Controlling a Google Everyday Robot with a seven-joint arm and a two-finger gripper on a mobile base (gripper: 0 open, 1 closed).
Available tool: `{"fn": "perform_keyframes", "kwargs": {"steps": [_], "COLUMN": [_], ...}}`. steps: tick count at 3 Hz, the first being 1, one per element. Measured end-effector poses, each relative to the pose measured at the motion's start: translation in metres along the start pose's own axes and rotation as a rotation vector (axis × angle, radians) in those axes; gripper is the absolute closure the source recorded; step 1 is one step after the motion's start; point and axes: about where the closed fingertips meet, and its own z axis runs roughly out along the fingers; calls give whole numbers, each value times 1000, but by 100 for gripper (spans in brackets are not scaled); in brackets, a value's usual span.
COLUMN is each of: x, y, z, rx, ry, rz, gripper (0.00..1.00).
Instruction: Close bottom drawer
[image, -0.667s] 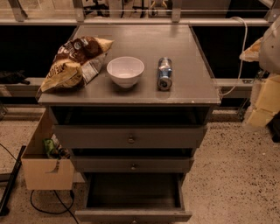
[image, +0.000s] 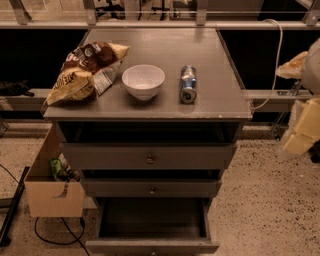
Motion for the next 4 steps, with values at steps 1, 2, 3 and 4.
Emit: {"fn": "perform_keyframes", "kwargs": {"steps": [1, 2, 3, 4], "x": [10, 16, 21, 33], "y": [27, 57, 70, 79], "z": [20, 40, 49, 62], "rx": [-40, -76, -75, -68], "ry": [-134, -254, -302, -323], "rz": [77, 126, 126, 103], "gripper": [0, 26, 49, 72]}}
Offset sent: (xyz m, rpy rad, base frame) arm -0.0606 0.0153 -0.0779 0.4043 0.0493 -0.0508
